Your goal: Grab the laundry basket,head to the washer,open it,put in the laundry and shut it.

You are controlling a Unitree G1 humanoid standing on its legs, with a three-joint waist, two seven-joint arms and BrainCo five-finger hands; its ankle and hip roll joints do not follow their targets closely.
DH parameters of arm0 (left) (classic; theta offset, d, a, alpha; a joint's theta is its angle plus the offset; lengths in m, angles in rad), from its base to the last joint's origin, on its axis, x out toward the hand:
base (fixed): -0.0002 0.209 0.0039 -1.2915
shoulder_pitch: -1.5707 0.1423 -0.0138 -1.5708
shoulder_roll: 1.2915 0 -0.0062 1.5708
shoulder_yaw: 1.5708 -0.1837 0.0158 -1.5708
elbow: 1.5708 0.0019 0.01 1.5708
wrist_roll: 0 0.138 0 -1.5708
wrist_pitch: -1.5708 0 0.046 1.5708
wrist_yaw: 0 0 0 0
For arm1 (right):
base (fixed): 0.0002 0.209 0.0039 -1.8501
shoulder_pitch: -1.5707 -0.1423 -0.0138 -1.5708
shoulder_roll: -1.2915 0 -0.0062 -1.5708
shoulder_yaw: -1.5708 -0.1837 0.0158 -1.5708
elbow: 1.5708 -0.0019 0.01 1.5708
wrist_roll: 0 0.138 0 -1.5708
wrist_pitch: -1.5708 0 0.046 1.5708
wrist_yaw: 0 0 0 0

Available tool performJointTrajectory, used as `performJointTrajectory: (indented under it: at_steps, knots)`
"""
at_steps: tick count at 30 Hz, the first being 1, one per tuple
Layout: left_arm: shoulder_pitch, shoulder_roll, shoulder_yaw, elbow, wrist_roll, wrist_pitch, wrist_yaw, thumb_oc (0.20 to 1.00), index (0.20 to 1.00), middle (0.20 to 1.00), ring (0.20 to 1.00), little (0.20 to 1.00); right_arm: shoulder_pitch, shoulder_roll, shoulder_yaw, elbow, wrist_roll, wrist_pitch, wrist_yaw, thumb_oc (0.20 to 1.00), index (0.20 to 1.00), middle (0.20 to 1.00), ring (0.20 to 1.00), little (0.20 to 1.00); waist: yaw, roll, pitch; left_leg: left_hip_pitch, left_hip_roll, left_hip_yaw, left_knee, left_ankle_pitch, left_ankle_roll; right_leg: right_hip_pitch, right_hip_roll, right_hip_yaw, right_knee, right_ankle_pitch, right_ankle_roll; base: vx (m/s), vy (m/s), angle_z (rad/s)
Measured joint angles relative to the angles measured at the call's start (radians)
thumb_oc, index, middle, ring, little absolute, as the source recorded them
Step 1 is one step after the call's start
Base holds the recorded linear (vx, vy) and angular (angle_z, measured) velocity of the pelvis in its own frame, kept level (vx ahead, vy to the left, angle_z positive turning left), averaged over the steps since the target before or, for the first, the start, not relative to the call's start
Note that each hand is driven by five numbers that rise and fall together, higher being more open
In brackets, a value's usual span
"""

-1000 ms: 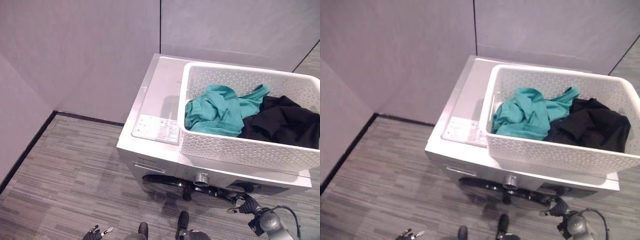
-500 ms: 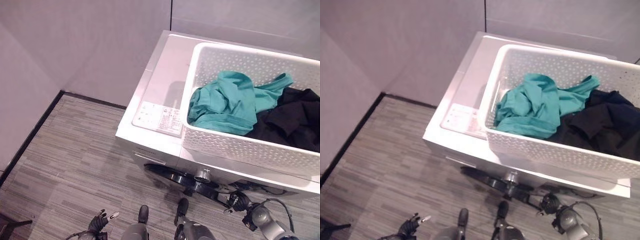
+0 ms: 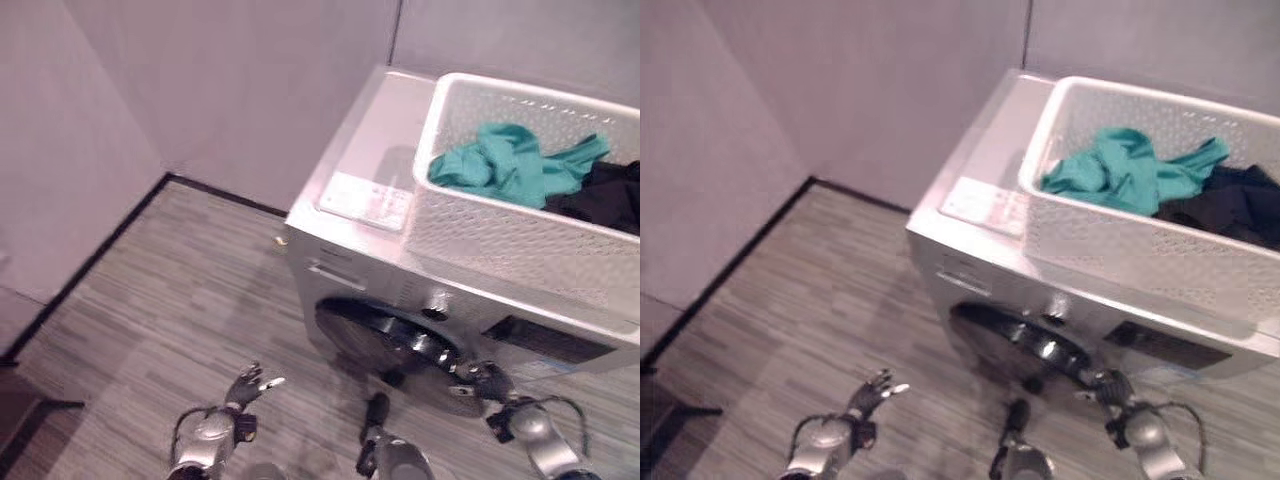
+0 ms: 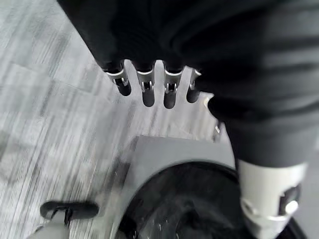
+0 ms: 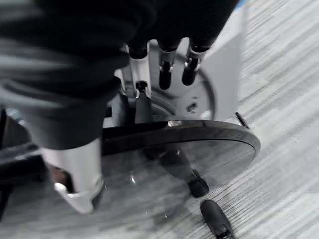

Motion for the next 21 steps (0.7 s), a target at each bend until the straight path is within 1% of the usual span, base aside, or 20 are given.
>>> performJointTrajectory:
  at_steps: [1, 2, 3, 4, 5, 6, 7, 8, 9, 10, 11, 12, 13, 14, 15, 16, 17, 18, 19, 21]
  knots:
    - [0.012, 0.006, -0.019, -0.036, 0.009, 0.001, -0.008, 1.0, 1.0, 1.0, 1.0, 1.0, 0.007, -0.004, -0.013, 0.007, -0.002, 0.002, -0.001, 1.0, 1.0, 1.0, 1.0, 1.0, 0.0, -0.022, -0.005, 0.023, -0.038, -0.003, -0.091, -0.008, 0.003, -0.005, -0.049, -0.005, 0.009, 0.04, 0.031, -0.19, 0.407, 0.86]
    - [0.039, 0.027, -0.024, -0.059, 0.014, 0.0, -0.011, 1.0, 1.0, 1.0, 1.0, 1.0, 0.008, 0.026, -0.03, 0.022, -0.002, 0.007, -0.005, 1.0, 1.0, 1.0, 1.0, 1.0, 0.019, -0.073, -0.013, 0.029, -0.087, -0.001, -0.104, 0.016, 0.027, -0.013, -0.094, 0.021, 0.012, 0.068, 0.024, -0.19, 0.411, 0.5]
    - [0.074, 0.046, -0.029, -0.08, 0.014, 0.001, -0.012, 1.0, 1.0, 1.0, 1.0, 1.0, 0.005, 0.042, -0.03, 0.041, -0.002, 0.007, -0.005, 1.0, 1.0, 1.0, 1.0, 1.0, 0.03, -0.084, -0.024, 0.04, -0.108, 0.0, -0.119, 0.01, 0.045, -0.012, -0.118, 0.02, 0.013, 0.035, 0.052, -0.28, 0.333, -0.02]
    - [0.131, 0.085, -0.04, -0.086, 0.015, 0.003, -0.021, 1.0, 1.0, 1.0, 1.0, 1.0, 0.004, 0.065, -0.015, 0.078, -0.004, 0.019, -0.011, 1.0, 1.0, 1.0, 1.0, 1.0, 0.043, -0.11, -0.053, 0.033, -0.134, 0.001, -0.104, 0.008, 0.058, -0.013, -0.13, 0.058, 0.005, 0.001, 0.051, -0.28, 0.283, -0.07]
    - [0.156, 0.114, -0.038, -0.095, 0.014, 0.01, -0.024, 1.0, 1.0, 1.0, 1.0, 1.0, 0.004, 0.084, 0.009, 0.099, -0.001, 0.022, -0.011, 1.0, 1.0, 1.0, 1.0, 1.0, 0.047, -0.132, -0.063, 0.036, -0.159, 0.005, -0.092, 0.013, 0.067, -0.011, -0.14, 0.061, 0.014, -0.013, 0.033, -0.28, 0.278, -0.06]
    - [0.178, 0.15, -0.037, -0.113, 0.014, 0.012, -0.025, 1.0, 1.0, 1.0, 1.0, 1.0, 0.002, 0.105, 0.017, 0.116, 0.002, 0.029, -0.011, 1.0, 1.0, 1.0, 1.0, 1.0, 0.053, -0.152, -0.066, 0.022, -0.174, 0.011, -0.056, 0.0, 0.081, -0.012, -0.149, 0.074, 0.017, -0.009, -0.009, -0.23, 0.17, -0.02]
    - [0.194, 0.176, -0.027, -0.127, 0.014, 0.015, -0.025, 1.0, 1.0, 1.0, 1.0, 1.0, 0.001, 0.115, 0.026, 0.124, 0.004, 0.03, -0.012, 1.0, 1.0, 1.0, 1.0, 1.0, 0.054, -0.159, -0.062, 0.007, -0.175, 0.014, -0.015, -0.013, 0.095, -0.017, -0.158, 0.086, 0.027, -0.027, -0.023, -0.18, 0.139, -0.12]
    - [0.209, 0.194, -0.001, -0.135, 0.012, 0.028, -0.024, 1.0, 1.0, 1.0, 1.0, 1.0, 0.001, 0.13, 0.058, 0.123, 0.014, 0.03, -0.014, 1.0, 1.0, 1.0, 1.0, 1.0, 0.057, -0.15, -0.061, -0.005, -0.178, 0.022, 0.013, -0.027, 0.099, -0.03, -0.152, 0.101, 0.067, -0.132, 0.004, -0.18, 0.139, -0.17]
    - [0.216, 0.2, 0.015, -0.161, 0.011, 0.031, -0.022, 1.0, 1.0, 1.0, 1.0, 1.0, 0.002, 0.126, 0.07, 0.122, 0.02, 0.03, -0.015, 1.0, 1.0, 1.0, 1.0, 1.0, 0.067, -0.142, -0.058, -0.013, -0.158, 0.02, 0.018, -0.024, 0.104, -0.038, -0.145, 0.11, 0.084, -0.155, 0.011, -0.1, 0.08, -0.2]
    - [0.22, 0.213, 0.037, -0.191, 0.009, 0.029, -0.019, 1.0, 1.0, 1.0, 1.0, 1.0, 0.002, 0.129, 0.087, 0.127, 0.023, 0.03, -0.012, 1.0, 1.0, 1.0, 1.0, 1.0, 0.078, -0.136, -0.058, -0.015, -0.152, 0.022, 0.015, -0.026, 0.106, -0.043, -0.142, 0.1, 0.1, -0.162, 0.034, -0.1, 0.044, -0.15]
    - [0.233, 0.226, 0.058, -0.25, -0.005, 0.028, -0.018, 1.0, 1.0, 1.0, 1.0, 1.0, 0.002, 0.141, 0.124, 0.125, 0.03, 0.03, 0.006, 1.0, 1.0, 1.0, 1.0, 1.0, 0.09, -0.134, -0.059, -0.018, -0.143, 0.02, 0.009, -0.015, 0.103, -0.02, -0.118, 0.082, 0.124, -0.158, 0.05, -0.1, 0.045, -0.02]
    - [0.229, 0.235, 0.061, -0.274, -0.008, 0.027, -0.018, 1.0, 1.0, 1.0, 1.0, 1.0, 0.006, 0.142, 0.147, 0.12, 0.035, 0.027, 0.013, 1.0, 1.0, 1.0, 1.0, 1.0, 0.091, -0.136, -0.06, -0.016, -0.143, 0.013, -0.002, -0.006, 0.101, 0.005, -0.104, 0.073, 0.114, -0.157, 0.058, 0.0, 0.0, 0.0]
    - [0.224, 0.239, 0.07, -0.29, -0.011, 0.027, -0.018, 1.0, 1.0, 1.0, 1.0, 1.0, 0.003, 0.148, 0.155, 0.115, 0.046, 0.023, 0.023, 1.0, 1.0, 1.0, 1.0, 1.0, 0.092, -0.135, -0.06, -0.017, -0.144, 0.012, -0.009, 0.004, 0.102, 0.004, -0.099, 0.085, 0.104, -0.157, 0.07, 0.01, -0.027, 0.14]
    - [0.225, 0.241, 0.074, -0.343, -0.028, 0.027, -0.019, 1.0, 1.0, 1.0, 1.0, 1.0, 0.001, 0.154, 0.153, 0.116, 0.05, 0.017, 0.021, 1.0, 1.0, 1.0, 1.0, 1.0, 0.083, -0.133, -0.058, -0.015, -0.145, 0.0, -0.025, 0.016, 0.101, -0.003, -0.076, 0.162, 0.101, -0.159, 0.074, 0.03, -0.041, 0.17]
    - [0.222, 0.239, 0.074, -0.364, -0.033, 0.021, -0.019, 1.0, 1.0, 1.0, 1.0, 1.0, -0.001, 0.152, 0.154, 0.117, 0.05, 0.012, 0.024, 1.0, 1.0, 1.0, 1.0, 1.0, 0.082, -0.131, -0.059, -0.005, -0.145, -0.004, -0.042, 0.02, 0.103, 0.0, -0.07, 0.18, 0.096, -0.154, 0.082, 0.02, -0.06, 0.11]
    - [0.223, 0.237, 0.077, -0.388, -0.038, 0.018, -0.022, 1.0, 1.0, 1.0, 1.0, 1.0, -0.011, 0.148, 0.157, 0.116, 0.049, 0.011, 0.029, 1.0, 1.0, 1.0, 1.0, 1.0, 0.09, -0.125, -0.06, 0.008, -0.138, 0.002, -0.069, 0.032, 0.104, 0.006, -0.069, 0.174, 0.077, -0.145, 0.097, 0.01, -0.04, -0.14]
    - [0.242, 0.238, 0.083, -0.456, -0.058, 0.018, -0.028, 1.0, 1.0, 1.0, 1.0, 1.0, -0.017, 0.147, 0.161, 0.114, 0.049, 0.004, 0.043, 1.0, 1.0, 1.0, 1.0, 1.0, 0.109, -0.109, -0.068, 0.02, -0.114, 0.014, -0.114, 0.049, 0.102, 0.009, -0.05, 0.15, 0.055, -0.134, 0.105, 0.01, -0.069, -0.22]
    - [0.25, 0.243, 0.083, -0.492, -0.075, 0.005, -0.032, 1.0, 1.0, 1.0, 1.0, 1.0, -0.021, 0.149, 0.164, 0.112, 0.049, -0.008, 0.053, 1.0, 1.0, 1.0, 1.0, 1.0, 0.113, -0.111, -0.07, 0.02, -0.112, 0.003, -0.139, 0.059, 0.093, 0.003, -0.037, 0.151, 0.039, -0.126, 0.108, 0.02, -0.066, -0.12]
    - [0.248, 0.237, 0.082, -0.492, -0.078, 0.002, -0.034, 1.0, 1.0, 1.0, 1.0, 1.0, -0.024, 0.149, 0.165, 0.109, 0.049, -0.015, 0.059, 1.0, 1.0, 1.0, 1.0, 1.0, 0.11, -0.109, -0.069, 0.022, -0.106, -0.008, -0.154, 0.068, 0.096, 0.004, -0.029, 0.149, 0.03, -0.113, 0.111, 0.02, -0.092, -0.01]
    - [0.25, 0.228, 0.072, -0.497, -0.087, 0.003, -0.041, 1.0, 1.0, 1.0, 1.0, 1.0, -0.025, 0.149, 0.166, 0.09, 0.049, -0.026, 0.071, 1.0, 1.0, 1.0, 1.0, 1.0, 0.11, -0.102, -0.075, 0.037, -0.086, -0.008, -0.193, 0.088, 0.089, 0.01, -0.002, 0.149, -0.01, -0.073, 0.104, 0.0, -0.055, -0.09]
